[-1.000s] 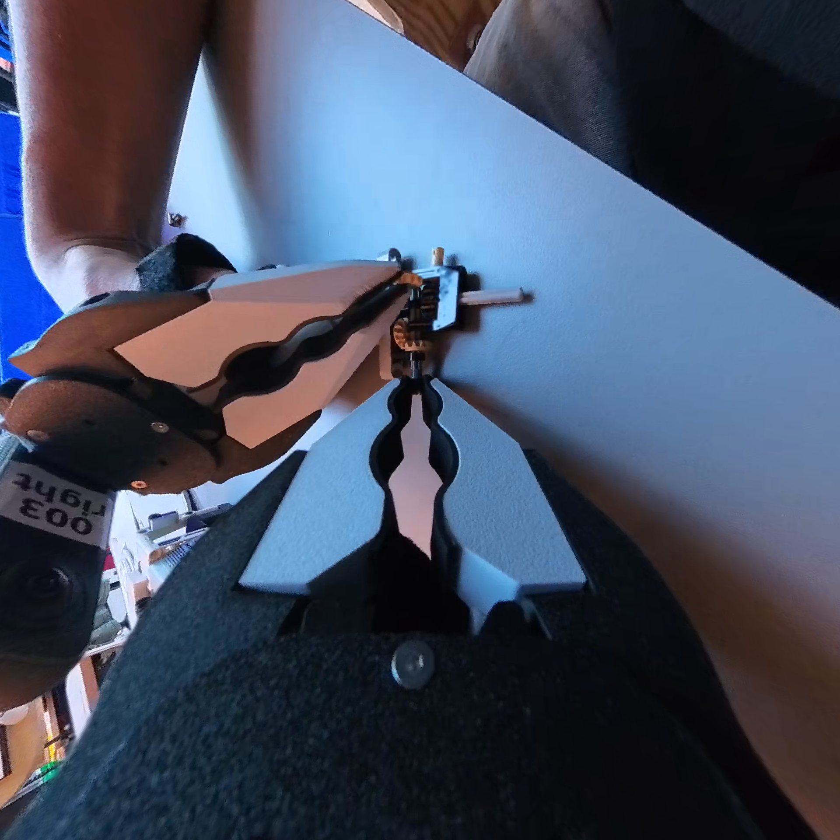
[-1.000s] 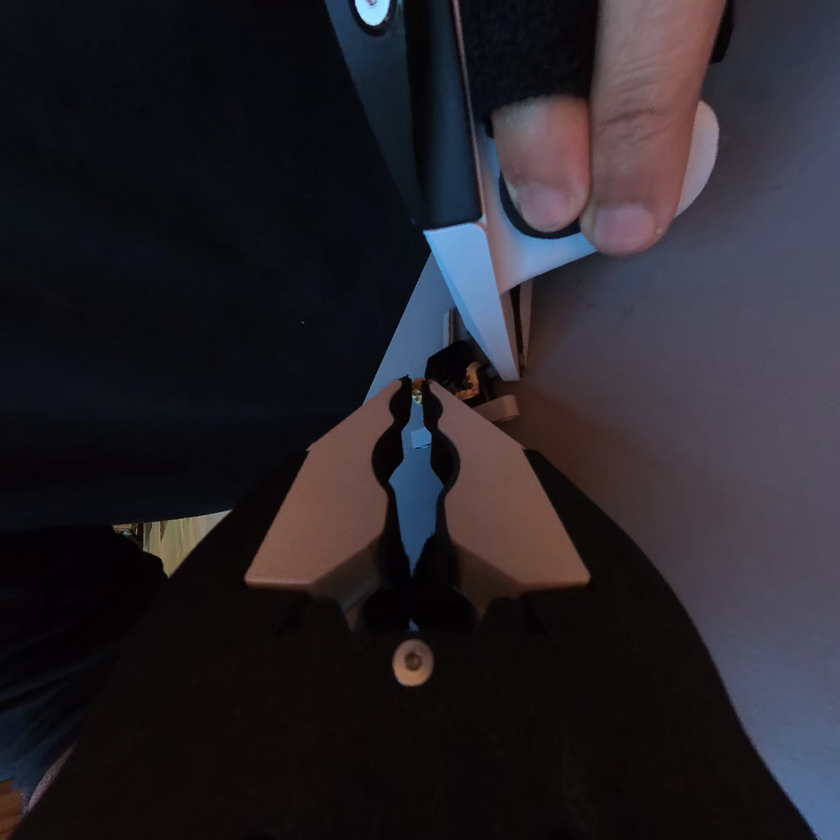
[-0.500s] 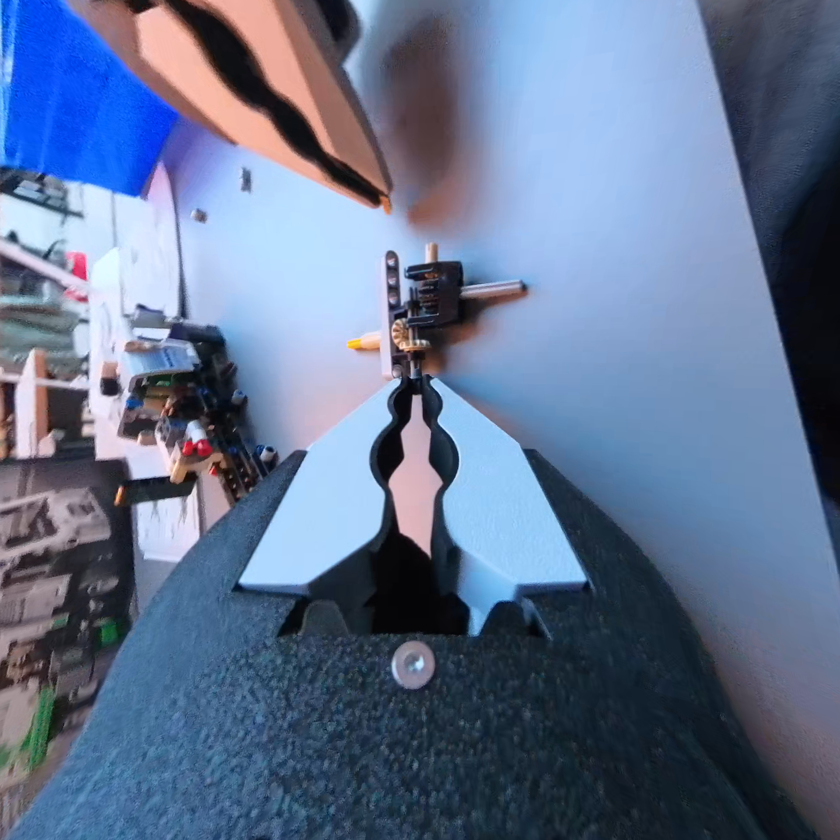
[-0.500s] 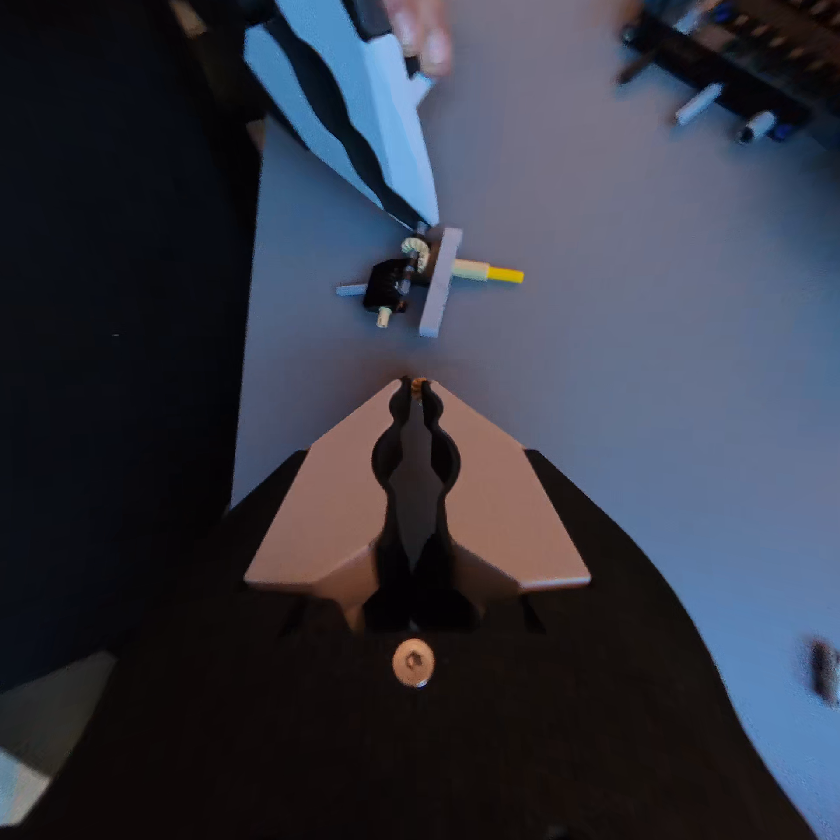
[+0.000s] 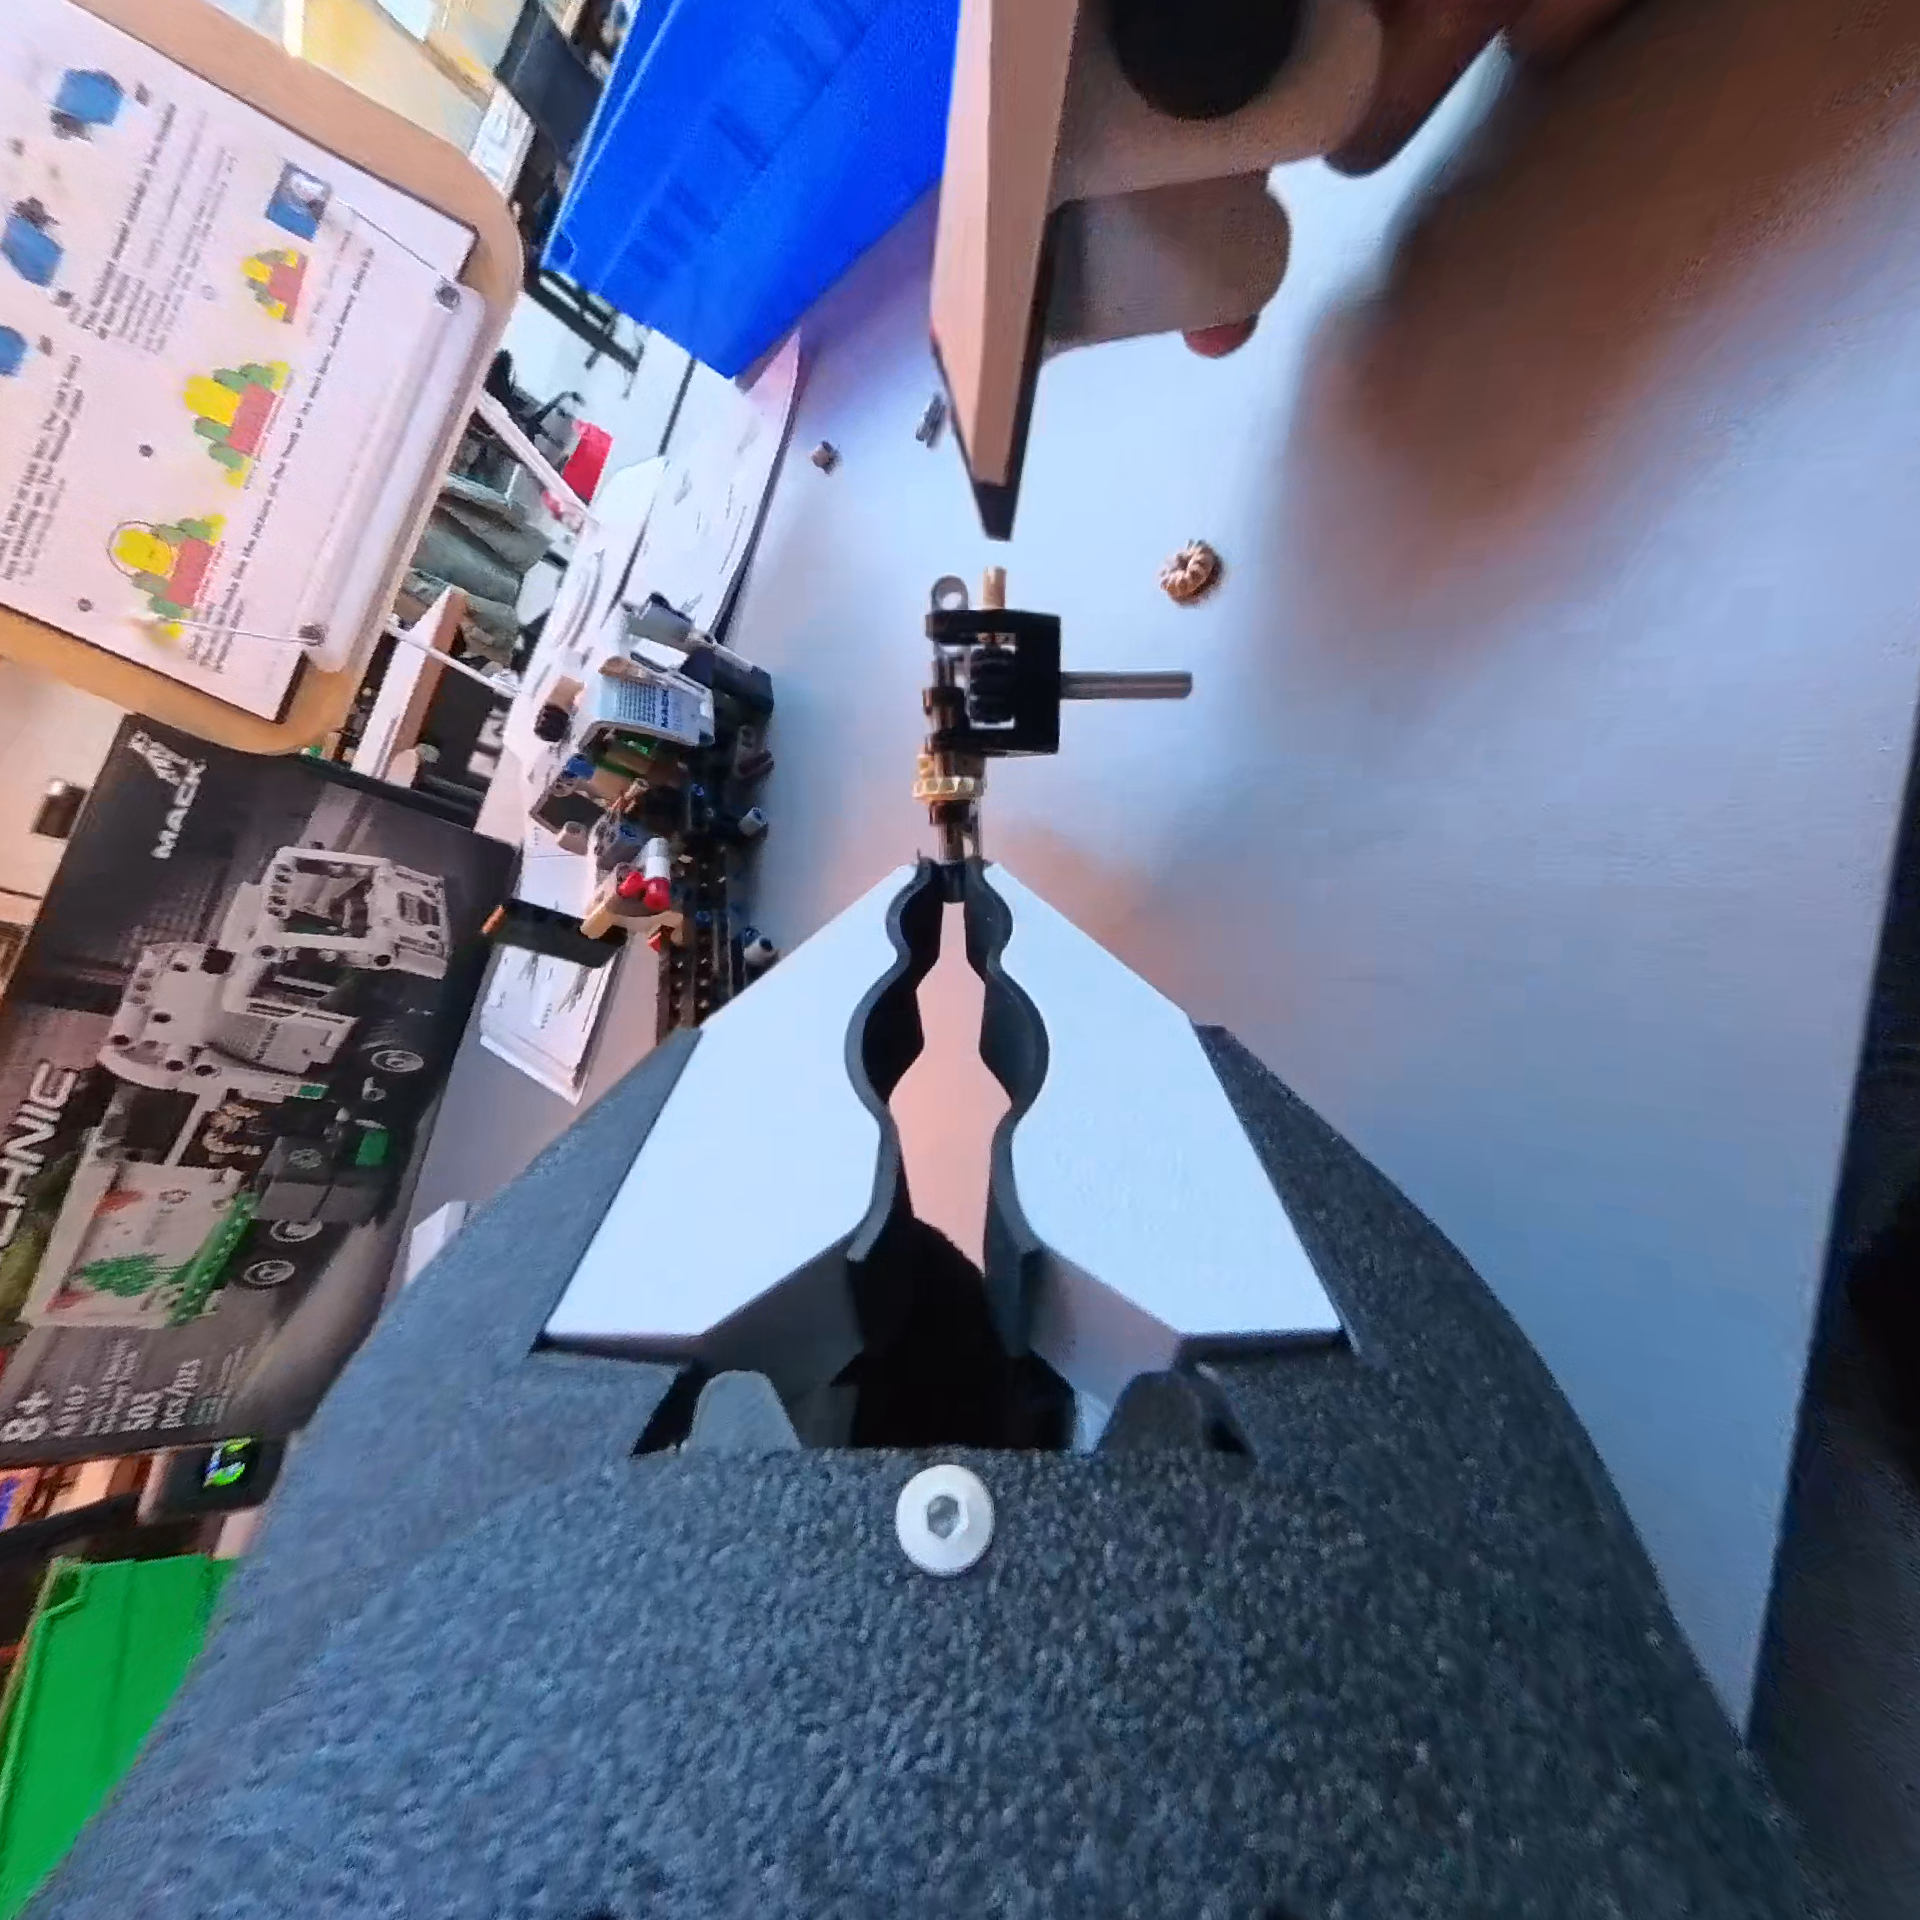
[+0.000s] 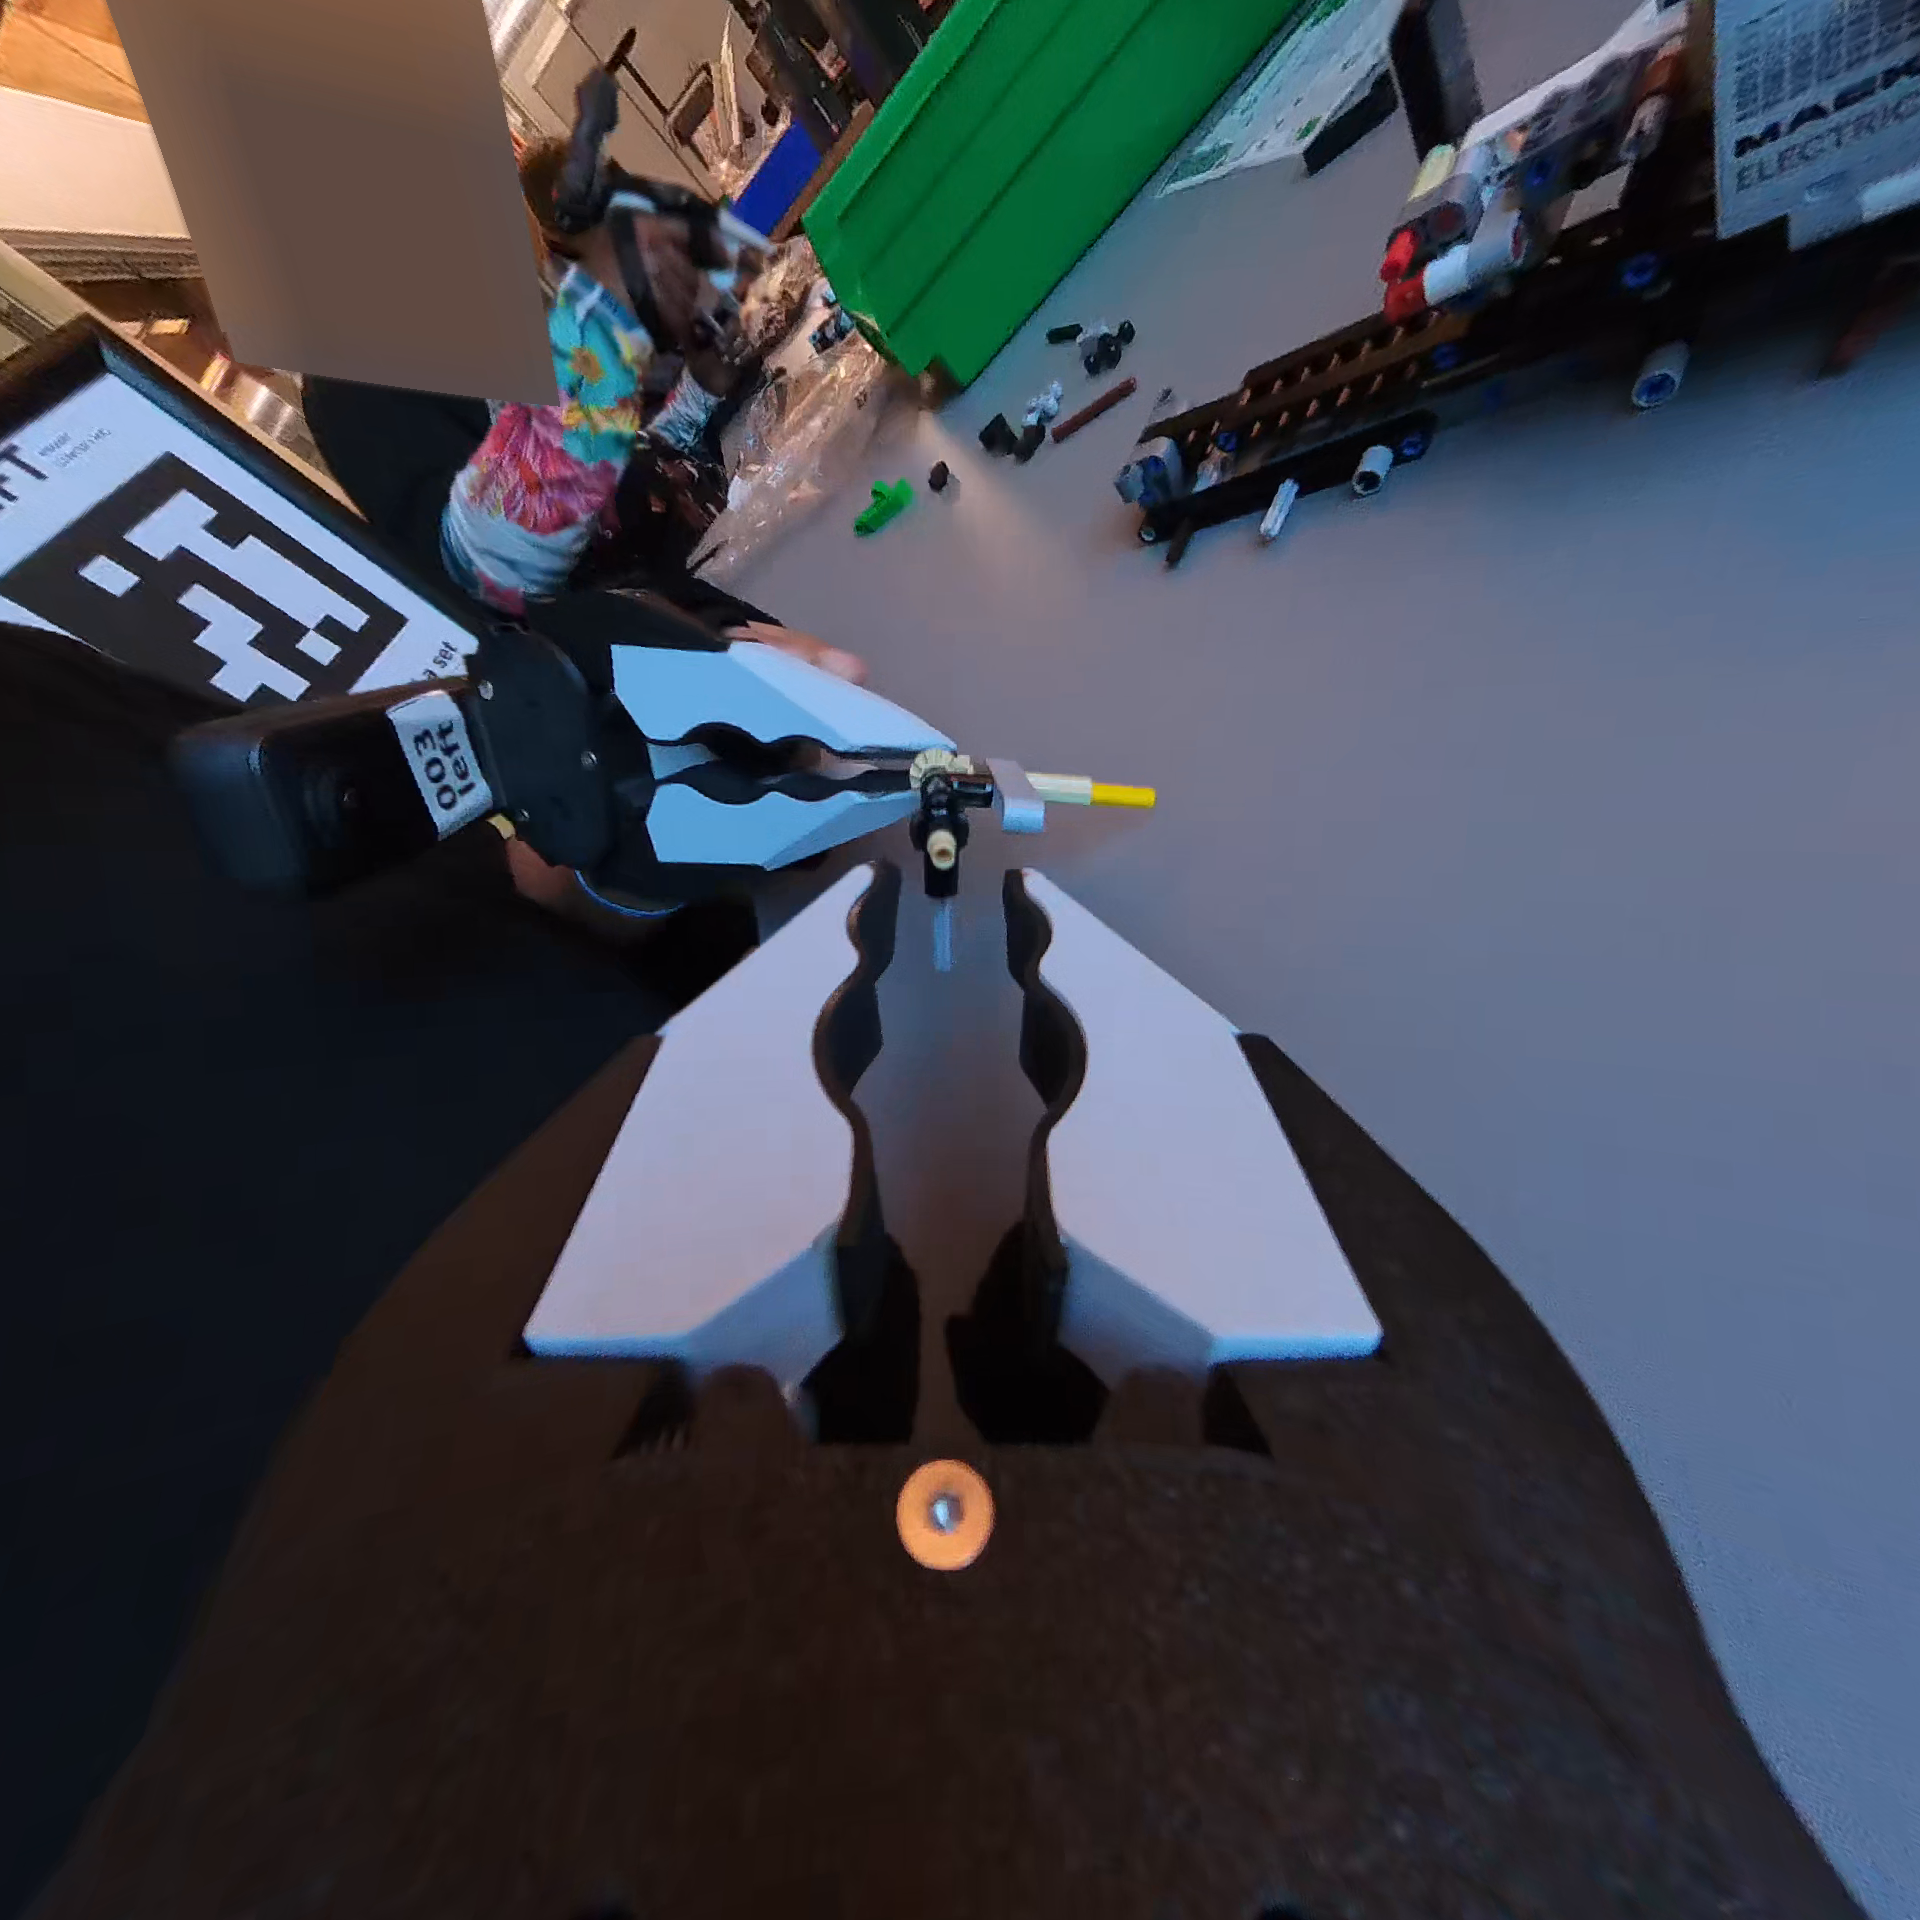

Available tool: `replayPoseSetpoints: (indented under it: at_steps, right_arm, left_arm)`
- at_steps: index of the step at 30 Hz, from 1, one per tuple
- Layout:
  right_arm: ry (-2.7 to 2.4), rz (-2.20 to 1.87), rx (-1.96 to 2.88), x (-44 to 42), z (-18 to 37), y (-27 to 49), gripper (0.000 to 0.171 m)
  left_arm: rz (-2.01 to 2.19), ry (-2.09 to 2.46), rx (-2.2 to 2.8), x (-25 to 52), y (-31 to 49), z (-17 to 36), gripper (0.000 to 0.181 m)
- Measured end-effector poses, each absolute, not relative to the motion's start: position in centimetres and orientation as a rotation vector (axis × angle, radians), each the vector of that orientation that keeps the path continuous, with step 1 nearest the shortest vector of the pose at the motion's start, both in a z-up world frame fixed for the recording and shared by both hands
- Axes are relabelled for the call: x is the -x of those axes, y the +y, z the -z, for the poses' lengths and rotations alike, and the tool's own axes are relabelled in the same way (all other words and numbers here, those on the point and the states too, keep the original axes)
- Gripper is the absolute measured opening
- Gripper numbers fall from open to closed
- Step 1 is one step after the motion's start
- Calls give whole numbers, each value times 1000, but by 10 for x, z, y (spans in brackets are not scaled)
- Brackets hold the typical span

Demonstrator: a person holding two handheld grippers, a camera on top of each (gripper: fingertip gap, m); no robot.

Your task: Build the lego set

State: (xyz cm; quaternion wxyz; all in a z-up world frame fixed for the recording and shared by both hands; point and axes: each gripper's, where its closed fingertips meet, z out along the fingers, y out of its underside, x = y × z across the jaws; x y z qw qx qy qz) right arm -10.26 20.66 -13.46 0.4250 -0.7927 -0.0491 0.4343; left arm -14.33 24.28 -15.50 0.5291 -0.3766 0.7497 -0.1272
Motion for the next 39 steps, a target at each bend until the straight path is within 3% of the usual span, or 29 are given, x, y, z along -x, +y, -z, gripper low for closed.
replayPoseSetpoints:
  at_steps: [15, 23, 29, 34, 39]
  right_arm:
    - [-163, -1113, 2030, 126, 141, 208, 13]
    - [-1, -1305, 2046, 114, 144, 203, 42]
    - [51, -1560, 1935, 123, 126, 206, 30]
    - [-11, -1496, 1973, 129, 130, 207, 14]
    - [-77, -1418, 1987, 126, 132, 205, 16]
  left_arm:
    - [435, 1799, 942, 137, 223, 153, 2]
    - [284, 1778, 862, 138, 230, 152, 2]
    - [119, 1777, 660, 138, 224, 153, 2]
    - [154, 1806, 671, 137, 221, 156, 2]
    - [444, 1918, 812, 137, 206, 165, 2]
